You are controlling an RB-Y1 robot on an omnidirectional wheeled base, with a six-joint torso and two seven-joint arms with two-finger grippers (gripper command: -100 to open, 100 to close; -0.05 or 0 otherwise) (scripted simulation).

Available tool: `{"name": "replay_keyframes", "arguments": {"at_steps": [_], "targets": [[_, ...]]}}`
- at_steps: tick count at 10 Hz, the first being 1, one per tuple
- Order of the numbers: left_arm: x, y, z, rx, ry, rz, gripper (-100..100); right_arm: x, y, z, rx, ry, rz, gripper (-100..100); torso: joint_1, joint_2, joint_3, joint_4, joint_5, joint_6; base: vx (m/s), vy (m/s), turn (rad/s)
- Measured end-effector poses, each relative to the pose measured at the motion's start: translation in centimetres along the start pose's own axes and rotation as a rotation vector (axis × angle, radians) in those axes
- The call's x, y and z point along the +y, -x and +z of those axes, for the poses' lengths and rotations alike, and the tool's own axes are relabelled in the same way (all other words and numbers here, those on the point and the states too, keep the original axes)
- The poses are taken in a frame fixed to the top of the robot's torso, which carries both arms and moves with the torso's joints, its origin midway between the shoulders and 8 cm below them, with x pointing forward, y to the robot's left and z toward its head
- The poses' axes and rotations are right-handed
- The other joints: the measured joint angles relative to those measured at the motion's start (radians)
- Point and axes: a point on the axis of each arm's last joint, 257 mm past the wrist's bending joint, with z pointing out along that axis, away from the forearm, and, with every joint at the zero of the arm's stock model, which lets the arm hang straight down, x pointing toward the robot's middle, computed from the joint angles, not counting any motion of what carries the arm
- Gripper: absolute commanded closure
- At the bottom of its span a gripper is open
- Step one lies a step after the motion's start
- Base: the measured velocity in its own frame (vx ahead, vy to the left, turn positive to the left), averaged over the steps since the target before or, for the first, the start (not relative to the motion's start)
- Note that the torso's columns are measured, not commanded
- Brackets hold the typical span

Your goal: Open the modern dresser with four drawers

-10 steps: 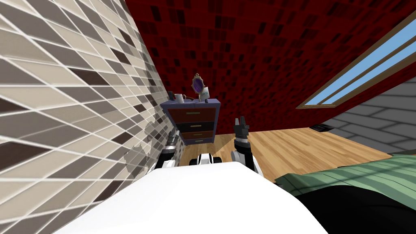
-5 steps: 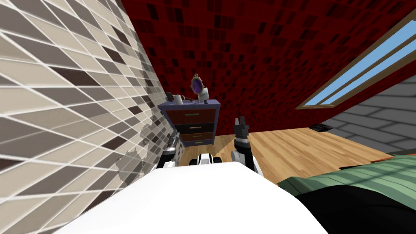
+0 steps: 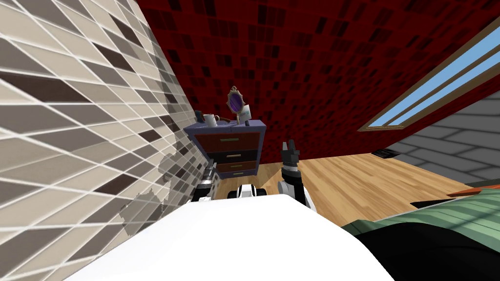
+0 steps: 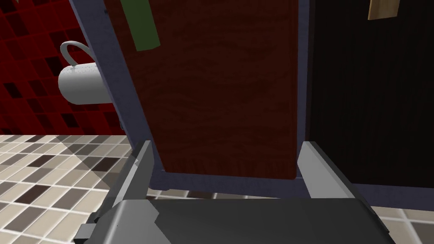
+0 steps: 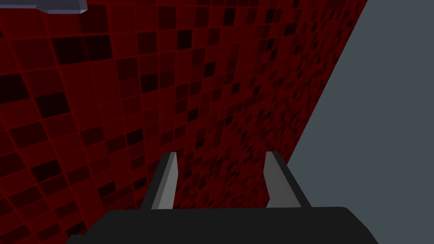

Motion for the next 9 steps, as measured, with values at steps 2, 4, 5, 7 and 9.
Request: {"name": "replay_keyframes", "arguments": {"at_steps": [2, 4, 5, 7, 9], "targets": [[1.3, -0.1, -0.5, -0.001, 0.020, -0.002, -100, 0.0, 0.0, 0.0, 0.000, 0.000, 0.000, 0, -0.001, -0.001, 0.000, 0.000, 0.000, 0.000, 0.085, -0.010, -0.027], [2.6, -0.1, -1.1, -0.003, 0.038, -0.007, -100, 0.0, 0.0, 0.0, 0.000, 0.000, 0.000, 0, 0.000, -0.001, -0.001, 0.000, 0.000, 0.000, 0.076, 0.003, -0.015], [3.3, -0.2, -1.7, -0.004, 0.052, -0.010, -100, 0.0, 0.0, 0.0, 0.000, 0.000, 0.000, 0, 0.001, -0.001, 0.000, 0.000, 0.000, 0.000, 0.061, 0.010, -0.009], [4.2, -0.2, -2.3, -0.006, 0.068, -0.014, -100, 0.0, 0.0, 0.0, 0.000, 0.000, 0.000, 0, 0.000, 0.000, 0.000, 0.000, 0.000, 0.000, 0.055, 0.007, -0.014], [5.4, -0.5, -2.8, -0.008, 0.084, -0.021, -100, 0.0, 0.0, 0.0, 0.000, 0.000, 0.000, 0, -0.001, -0.001, 0.000, 0.000, 0.000, 0.000, 0.070, 0.003, -0.023]]}}
